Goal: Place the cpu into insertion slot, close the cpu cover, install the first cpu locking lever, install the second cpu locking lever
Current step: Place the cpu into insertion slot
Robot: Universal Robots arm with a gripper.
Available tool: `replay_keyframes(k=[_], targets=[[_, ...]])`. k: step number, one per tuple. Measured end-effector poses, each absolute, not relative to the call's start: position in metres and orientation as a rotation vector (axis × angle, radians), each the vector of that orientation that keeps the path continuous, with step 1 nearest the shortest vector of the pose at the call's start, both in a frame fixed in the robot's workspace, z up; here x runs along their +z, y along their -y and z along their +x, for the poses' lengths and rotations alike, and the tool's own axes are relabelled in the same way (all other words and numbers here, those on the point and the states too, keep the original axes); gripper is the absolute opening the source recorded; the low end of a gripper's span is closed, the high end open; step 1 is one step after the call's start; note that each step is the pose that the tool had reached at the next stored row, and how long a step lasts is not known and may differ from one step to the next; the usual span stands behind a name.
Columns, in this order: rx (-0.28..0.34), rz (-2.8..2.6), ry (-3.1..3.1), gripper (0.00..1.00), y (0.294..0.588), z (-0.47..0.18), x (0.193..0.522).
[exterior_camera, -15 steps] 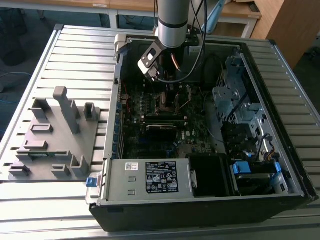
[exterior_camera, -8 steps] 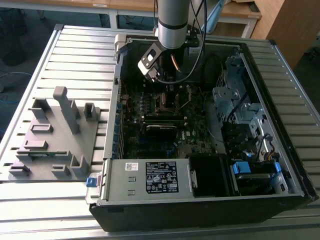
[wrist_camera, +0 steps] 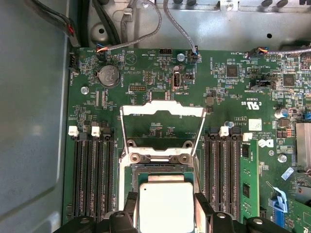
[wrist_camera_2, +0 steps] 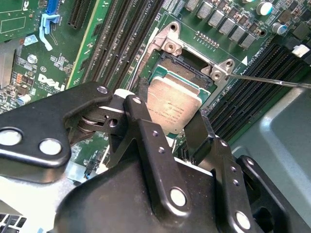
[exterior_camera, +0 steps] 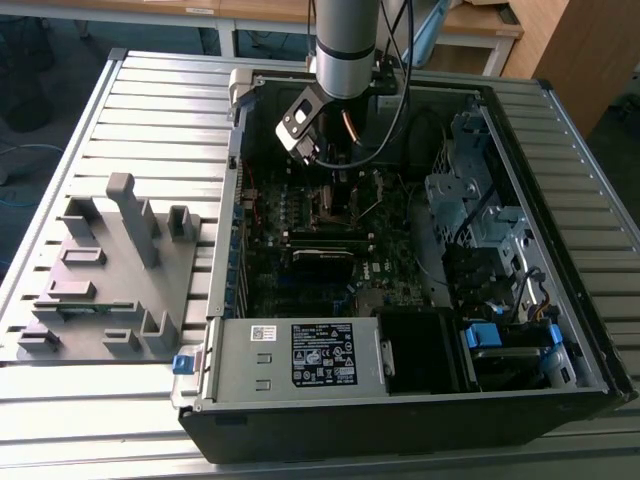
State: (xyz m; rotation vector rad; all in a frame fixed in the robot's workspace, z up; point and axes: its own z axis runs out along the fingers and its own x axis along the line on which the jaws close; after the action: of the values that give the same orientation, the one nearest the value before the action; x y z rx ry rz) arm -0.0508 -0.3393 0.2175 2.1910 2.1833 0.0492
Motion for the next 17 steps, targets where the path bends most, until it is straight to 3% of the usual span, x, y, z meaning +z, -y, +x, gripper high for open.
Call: replay_keyframes(k=[17], targets=[[0.052,2.191,-2.183,0.54,0.3393,-0.0508,0.2096]])
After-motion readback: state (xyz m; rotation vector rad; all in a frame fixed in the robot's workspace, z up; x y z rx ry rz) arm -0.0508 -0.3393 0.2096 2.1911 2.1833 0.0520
